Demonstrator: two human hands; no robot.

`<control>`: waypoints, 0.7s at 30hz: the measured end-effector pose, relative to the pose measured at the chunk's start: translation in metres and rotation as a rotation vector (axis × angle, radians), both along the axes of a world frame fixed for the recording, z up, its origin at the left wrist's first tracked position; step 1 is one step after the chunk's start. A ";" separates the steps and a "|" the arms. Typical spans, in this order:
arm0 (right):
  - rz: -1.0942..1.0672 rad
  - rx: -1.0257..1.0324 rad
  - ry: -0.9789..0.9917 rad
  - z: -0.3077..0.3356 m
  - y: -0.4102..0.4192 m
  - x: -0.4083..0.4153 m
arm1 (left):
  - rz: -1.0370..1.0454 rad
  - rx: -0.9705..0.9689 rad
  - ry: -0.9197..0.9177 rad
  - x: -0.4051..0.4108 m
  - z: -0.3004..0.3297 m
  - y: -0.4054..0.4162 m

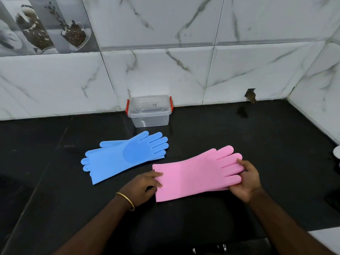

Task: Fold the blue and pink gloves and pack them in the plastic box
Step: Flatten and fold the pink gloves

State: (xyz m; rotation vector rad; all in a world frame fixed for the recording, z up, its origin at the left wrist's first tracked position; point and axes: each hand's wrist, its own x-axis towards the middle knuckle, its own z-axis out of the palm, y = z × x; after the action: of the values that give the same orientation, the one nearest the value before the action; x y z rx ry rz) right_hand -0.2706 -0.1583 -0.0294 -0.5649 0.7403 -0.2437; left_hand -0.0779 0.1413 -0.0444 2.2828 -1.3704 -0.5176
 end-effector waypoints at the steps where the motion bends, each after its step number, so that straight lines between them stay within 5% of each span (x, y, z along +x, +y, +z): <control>1: 0.002 0.003 -0.002 0.001 -0.002 0.001 | 0.011 -0.017 -0.010 -0.002 0.000 0.000; 9: 0.087 -0.192 0.110 -0.006 -0.014 -0.001 | 0.068 0.005 -0.073 -0.009 0.001 -0.001; 15: 0.165 -0.745 0.237 -0.008 -0.029 -0.002 | 0.121 0.055 -0.122 -0.015 -0.003 0.000; 21: 0.219 -1.402 0.637 -0.015 -0.036 -0.001 | 0.354 0.054 -0.145 -0.022 -0.006 -0.006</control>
State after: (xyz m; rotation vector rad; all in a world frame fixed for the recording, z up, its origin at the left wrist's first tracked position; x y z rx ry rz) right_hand -0.2711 -0.1940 -0.0447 -2.1125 1.0457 -0.3669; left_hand -0.0998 0.1350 -0.0505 2.5744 -0.9871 -0.2799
